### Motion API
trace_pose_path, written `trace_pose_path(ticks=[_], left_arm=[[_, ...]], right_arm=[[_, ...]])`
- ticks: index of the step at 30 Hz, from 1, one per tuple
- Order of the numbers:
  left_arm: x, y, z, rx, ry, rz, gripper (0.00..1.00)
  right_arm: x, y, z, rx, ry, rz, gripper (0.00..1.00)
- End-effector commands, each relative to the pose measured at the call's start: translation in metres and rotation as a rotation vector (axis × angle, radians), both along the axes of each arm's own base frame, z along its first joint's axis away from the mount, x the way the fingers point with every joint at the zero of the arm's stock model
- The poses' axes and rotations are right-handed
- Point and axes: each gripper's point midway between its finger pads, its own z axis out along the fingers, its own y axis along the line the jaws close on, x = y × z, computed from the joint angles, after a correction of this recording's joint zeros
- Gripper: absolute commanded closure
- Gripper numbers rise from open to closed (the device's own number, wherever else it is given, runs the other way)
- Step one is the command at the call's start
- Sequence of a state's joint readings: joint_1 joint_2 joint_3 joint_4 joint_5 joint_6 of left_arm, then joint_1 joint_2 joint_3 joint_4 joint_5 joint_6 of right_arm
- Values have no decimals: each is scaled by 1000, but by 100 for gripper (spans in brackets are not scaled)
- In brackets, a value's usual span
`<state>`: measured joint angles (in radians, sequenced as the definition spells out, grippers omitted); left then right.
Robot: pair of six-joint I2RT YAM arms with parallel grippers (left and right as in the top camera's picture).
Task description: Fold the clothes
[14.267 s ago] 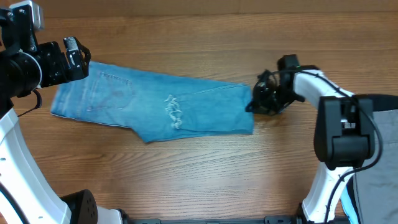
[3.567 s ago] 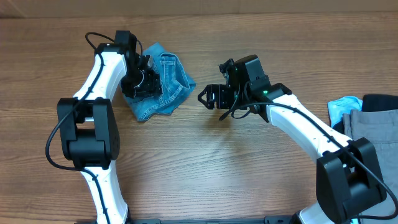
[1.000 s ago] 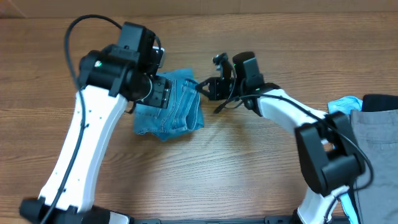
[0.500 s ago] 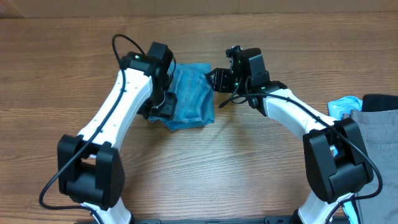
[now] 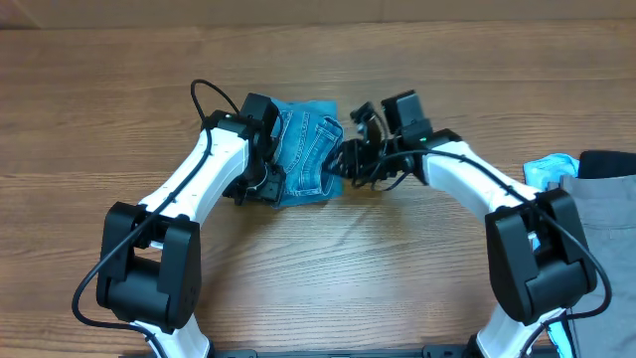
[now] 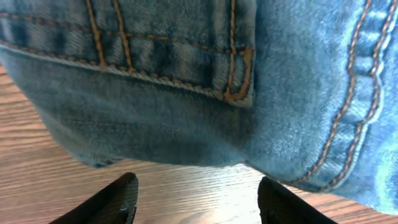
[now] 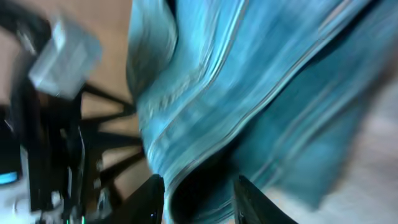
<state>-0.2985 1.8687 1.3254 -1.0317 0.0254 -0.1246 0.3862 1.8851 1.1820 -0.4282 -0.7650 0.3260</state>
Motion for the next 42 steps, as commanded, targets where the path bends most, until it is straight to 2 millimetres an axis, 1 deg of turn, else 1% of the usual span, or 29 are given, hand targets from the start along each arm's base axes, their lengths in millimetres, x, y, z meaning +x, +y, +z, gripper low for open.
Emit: trace_pose_path(ticks=[1, 3, 4, 5, 6, 7, 9, 10, 11, 14, 15, 16, 17, 19, 21, 22, 24, 26, 27, 29, 30, 33, 35, 36, 37, 38, 39, 40, 42], left_arm=[[0, 0, -4, -6, 7, 15, 35], [1, 0, -4, -7, 4, 15, 34], [1, 0, -4, -7, 4, 15, 34], [1, 0, -4, -6, 3, 15, 34], [1, 1, -4, 1, 1, 15, 34], [1, 3, -4, 7, -1, 16, 34], [1, 3, -4, 7, 0, 16, 34], [1, 3, -4, 8, 0, 16, 34], [1, 3, -4, 8, 1, 17, 34], [1, 3, -4, 7, 0, 18, 35], [2, 4, -4, 5, -1, 20, 35], [2, 3, -4, 2, -2, 21, 36], [2, 2, -3, -13, 1, 22, 42], [0, -1, 2, -36, 10, 9, 48], [-1, -2, 13, -55, 15, 7, 53], [-1, -2, 21, -66, 11, 10, 54], [6, 0, 40, -82, -27, 6, 55], [15, 2, 60, -98, -86, 15, 57], [22, 2, 72, -116, -129, 21, 57], [31, 2, 83, -134, -188, 27, 57], [40, 2, 88, -146, -230, 29, 59], [49, -9, 82, -204, -247, 18, 69], [51, -16, 69, -240, -236, 8, 76], [51, -18, 60, -248, -223, 8, 79], [51, -21, 44, -256, -196, 8, 83], [50, -22, 35, -261, -179, 9, 83], [49, -24, 24, -266, -158, 10, 84], [48, -25, 15, -273, -138, 11, 85], [45, -25, -5, -266, -90, 16, 86]], right_arm=[[-22, 22, 6, -14, -27, 94, 61], [-29, 28, 5, -22, -28, 113, 62], [-32, 34, 5, -18, -38, 129, 71], [-32, 34, 5, -22, -41, 129, 80], [-31, 32, 3, -36, -41, 121, 90], [-26, 22, -5, -95, -31, 78, 96], [-17, -3, -21, -215, 2, -18, 96], [-13, -19, -29, -284, 23, -73, 96], [-11, -26, -32, -309, 30, -92, 96], [-10, -34, -34, -327, 41, -108, 96], [-10, -34, -35, -327, 42, -109, 91], [-10, -34, -35, -328, 43, -109, 85], [-12, -35, -35, -331, 50, -106, 71], [-16, -37, -37, -341, 69, -105, 71], [-17, -43, -37, -351, 89, -115, 71], [-16, -49, -35, -353, 98, -128, 74], [-14, -57, -29, -349, 109, -156, 76], [-11, -63, -16, -319, 108, -174, 77], [-9, -62, -3, -270, 90, -161, 79], [-9, -53, 16, -182, 44, -112, 82], [-9, -44, 33, -103, 10, -77, 84], [-9, -28, 51, -5, -42, -17, 86], [-7, -19, 55, 16, -82, 7, 89], [-5, -17, 55, 9, -100, 6, 91], [2, -22, 48, -48, -95, -57, 93], [5, -29, 41, -96, -48, -130, 92], [5, -35, 35, -137, -12, -175, 88], [3, -43, 29, -174, 13, -198, 88], [-4, -63, 15, -264, 72, -241, 90]])
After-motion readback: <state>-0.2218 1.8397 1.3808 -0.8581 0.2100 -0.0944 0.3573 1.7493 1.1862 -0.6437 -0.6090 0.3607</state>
